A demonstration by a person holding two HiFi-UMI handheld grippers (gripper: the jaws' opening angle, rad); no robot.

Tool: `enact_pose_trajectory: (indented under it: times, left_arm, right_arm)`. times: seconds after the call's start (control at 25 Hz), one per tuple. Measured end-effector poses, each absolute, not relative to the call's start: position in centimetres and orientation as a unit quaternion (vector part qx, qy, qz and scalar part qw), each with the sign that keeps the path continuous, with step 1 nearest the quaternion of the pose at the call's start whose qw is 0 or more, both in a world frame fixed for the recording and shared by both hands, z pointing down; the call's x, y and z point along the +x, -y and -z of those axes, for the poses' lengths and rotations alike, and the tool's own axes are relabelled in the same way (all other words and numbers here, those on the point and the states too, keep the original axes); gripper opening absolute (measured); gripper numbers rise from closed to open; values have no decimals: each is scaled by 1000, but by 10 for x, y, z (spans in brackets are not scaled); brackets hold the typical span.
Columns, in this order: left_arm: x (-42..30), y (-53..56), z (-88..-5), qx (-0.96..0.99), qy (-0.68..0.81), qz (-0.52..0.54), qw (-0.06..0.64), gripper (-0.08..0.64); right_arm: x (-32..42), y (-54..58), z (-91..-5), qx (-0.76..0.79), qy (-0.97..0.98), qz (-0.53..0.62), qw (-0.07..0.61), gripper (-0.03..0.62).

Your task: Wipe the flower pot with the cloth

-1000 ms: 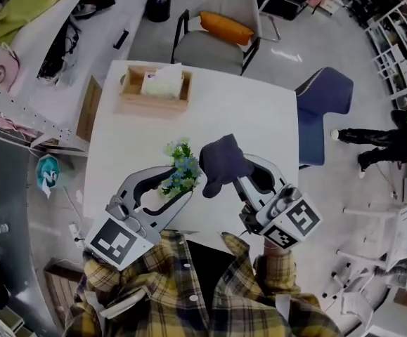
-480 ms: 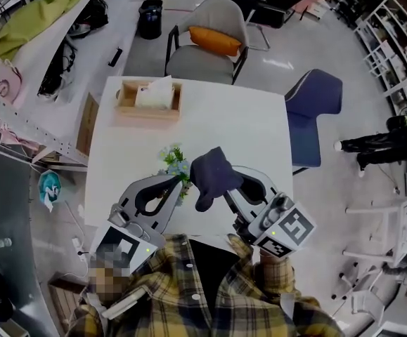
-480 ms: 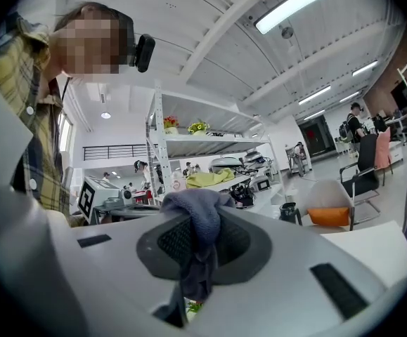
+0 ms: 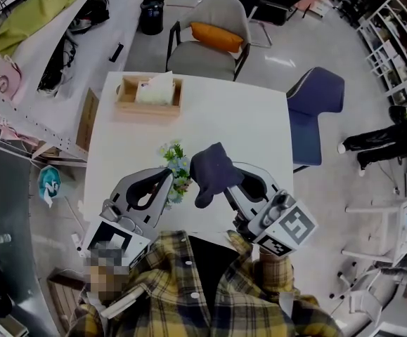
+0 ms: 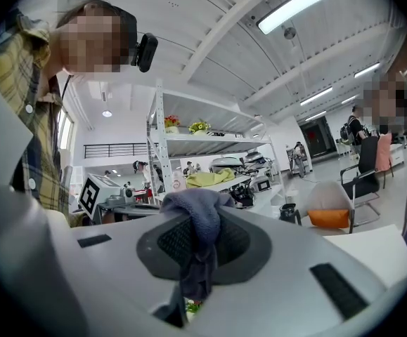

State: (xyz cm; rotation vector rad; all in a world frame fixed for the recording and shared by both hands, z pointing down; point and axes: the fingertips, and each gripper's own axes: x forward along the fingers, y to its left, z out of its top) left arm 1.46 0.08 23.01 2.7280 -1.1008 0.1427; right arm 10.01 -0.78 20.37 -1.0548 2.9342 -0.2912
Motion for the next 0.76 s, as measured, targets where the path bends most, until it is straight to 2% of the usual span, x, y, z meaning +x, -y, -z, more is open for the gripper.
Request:
enact_pose_trajectory:
  times: [0.76]
  left_arm:
    - [7,0,-241,914,383,-66,112,9]
  right_arm:
    - [101,5,-206,-337,-936,100,2,21]
